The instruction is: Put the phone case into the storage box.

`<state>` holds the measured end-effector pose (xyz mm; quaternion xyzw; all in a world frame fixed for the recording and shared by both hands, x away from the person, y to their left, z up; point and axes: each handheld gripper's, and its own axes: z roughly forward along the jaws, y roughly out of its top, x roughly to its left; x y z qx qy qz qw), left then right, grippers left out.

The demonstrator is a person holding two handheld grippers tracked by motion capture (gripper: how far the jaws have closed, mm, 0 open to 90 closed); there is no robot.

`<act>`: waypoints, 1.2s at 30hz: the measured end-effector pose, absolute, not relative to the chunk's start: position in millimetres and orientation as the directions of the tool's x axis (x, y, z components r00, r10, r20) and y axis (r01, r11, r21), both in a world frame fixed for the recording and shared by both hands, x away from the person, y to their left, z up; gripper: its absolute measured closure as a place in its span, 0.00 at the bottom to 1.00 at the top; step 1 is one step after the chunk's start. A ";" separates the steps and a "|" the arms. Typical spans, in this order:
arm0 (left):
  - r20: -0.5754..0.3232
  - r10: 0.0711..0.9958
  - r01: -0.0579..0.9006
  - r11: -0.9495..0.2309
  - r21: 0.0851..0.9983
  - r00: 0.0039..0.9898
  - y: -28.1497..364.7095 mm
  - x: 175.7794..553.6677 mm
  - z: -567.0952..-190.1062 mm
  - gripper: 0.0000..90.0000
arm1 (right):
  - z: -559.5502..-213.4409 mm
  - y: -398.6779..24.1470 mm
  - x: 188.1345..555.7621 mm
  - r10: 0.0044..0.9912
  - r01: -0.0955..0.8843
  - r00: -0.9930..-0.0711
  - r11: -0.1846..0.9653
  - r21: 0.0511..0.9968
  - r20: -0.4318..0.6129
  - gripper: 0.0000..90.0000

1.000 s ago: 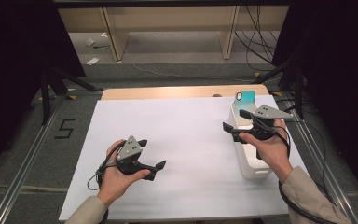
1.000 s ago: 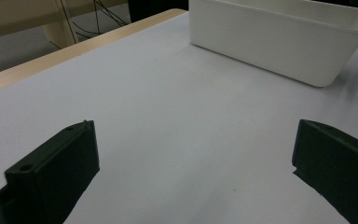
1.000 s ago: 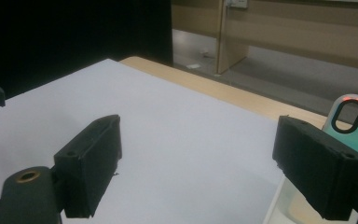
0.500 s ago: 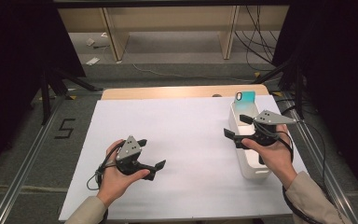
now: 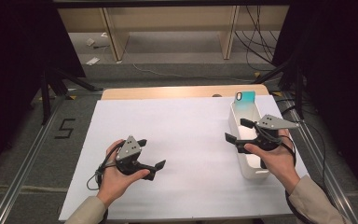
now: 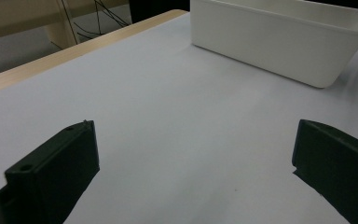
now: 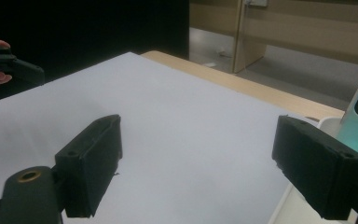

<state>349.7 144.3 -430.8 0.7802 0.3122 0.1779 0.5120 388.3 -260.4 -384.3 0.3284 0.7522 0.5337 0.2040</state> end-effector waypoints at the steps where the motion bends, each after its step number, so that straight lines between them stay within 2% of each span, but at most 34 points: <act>1: -0.042 0.669 0.304 -0.280 0.910 0.742 144.3 349.7 -430.7 0.00 | -384.5 -260.3 387.6 0.710 0.274 -0.702 0.217 0.937 0.041 0.19; 36: -0.045 0.670 0.305 -0.276 0.911 0.741 145.1 350.1 -430.9 0.00 | -392.6 -263.9 377.7 0.695 0.265 -0.718 0.243 0.933 0.023 0.18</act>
